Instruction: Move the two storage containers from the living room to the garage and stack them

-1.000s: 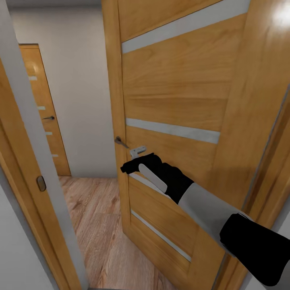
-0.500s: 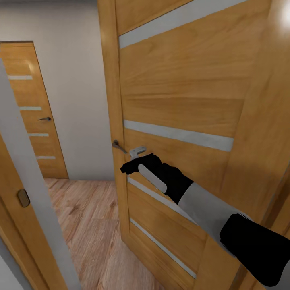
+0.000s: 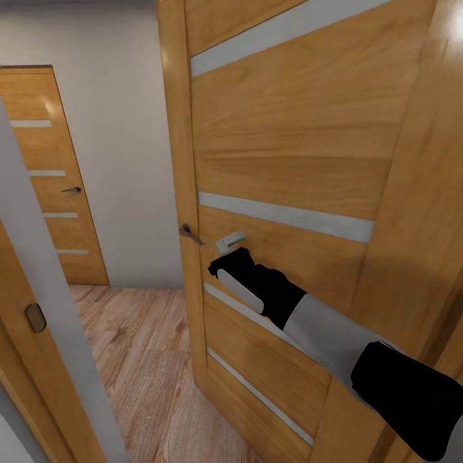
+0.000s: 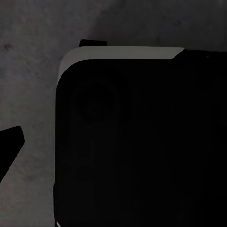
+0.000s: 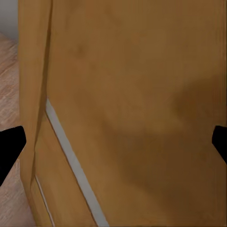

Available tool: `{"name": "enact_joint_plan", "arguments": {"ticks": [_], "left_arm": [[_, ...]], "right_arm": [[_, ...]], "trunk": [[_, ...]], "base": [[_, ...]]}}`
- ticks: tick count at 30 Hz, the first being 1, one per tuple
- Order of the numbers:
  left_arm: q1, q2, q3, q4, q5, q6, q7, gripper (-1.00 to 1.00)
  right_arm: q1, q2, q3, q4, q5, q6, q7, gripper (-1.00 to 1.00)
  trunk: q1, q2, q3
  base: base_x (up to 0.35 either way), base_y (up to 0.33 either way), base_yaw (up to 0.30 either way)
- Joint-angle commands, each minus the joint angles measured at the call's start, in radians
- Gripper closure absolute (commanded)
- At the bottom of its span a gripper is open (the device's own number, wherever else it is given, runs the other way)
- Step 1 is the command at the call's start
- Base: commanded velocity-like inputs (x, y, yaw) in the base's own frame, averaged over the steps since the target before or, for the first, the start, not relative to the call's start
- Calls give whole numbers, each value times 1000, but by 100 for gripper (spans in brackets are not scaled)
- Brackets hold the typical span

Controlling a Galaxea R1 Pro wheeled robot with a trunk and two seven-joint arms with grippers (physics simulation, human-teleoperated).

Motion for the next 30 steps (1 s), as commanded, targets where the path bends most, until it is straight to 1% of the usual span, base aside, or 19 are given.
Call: {"name": "enact_joint_plan", "arguments": {"ticks": [1,3,6,11,13,15,16,17,19,21,24,27,30], "left_arm": [[0,0,1,0,7,-3,-2,-100],[0,0,1,0,7,-3,-2,-100],[0,0,2,0,7,-4,-2,-100],[0,0,2,0,7,-4,-2,-100],[0,0,2,0,7,-4,-2,-100],[0,0,2,0,7,-3,-2,-100],[0,0,2,0,7,-3,-2,-100],[0,0,2,0,7,-4,-2,-100],[0,0,2,0,8,-4,-2,-100],[0,0,2,0,7,-3,-1,-100],[0,0,2,0,8,-3,-1,-100],[0,0,2,0,7,-4,-1,-100],[0,0,2,0,7,-4,-2,-100]], "right_arm": [[-2,0,6,21,37,23,-93,-100],[-2,0,9,41,44,21,-122,-100],[-1,0,10,58,59,15,-135,-100],[-1,0,10,71,70,-2,-140,-100],[-1,0,10,115,71,-35,-128,-100],[-5,0,10,168,71,-64,-101,-100],[-12,0,10,213,71,-88,-70,-100],[-32,0,9,284,72,-128,-11,-100],[-75,0,9,392,72,-188,83,-100],[-91,0,9,433,73,-215,124,-100],[-99,0,9,448,73,-228,144,-100],[-102,0,9,335,69,-220,157,-100],[-103,0,9,259,68,-189,157,-100]], "trunk": [[0,-1,-1],[0,-1,-1],[0,-1,-1],[0,-1,-1],[0,-1,-1],[0,-1,-1],[0,-1,-1],[0,-1,-1],[0,-1,-1],[0,-1,-1],[0,-1,-1],[0,-1,-1],[0,-1,-1]], "base": [[0,0,0],[0,0,0],[0,0,0],[0,0,0],[0,0,0],[0,0,0],[0,0,0],[0,0,0],[0,0,0],[0,0,0],[0,0,0],[0,0,0],[0,0,0]]}}
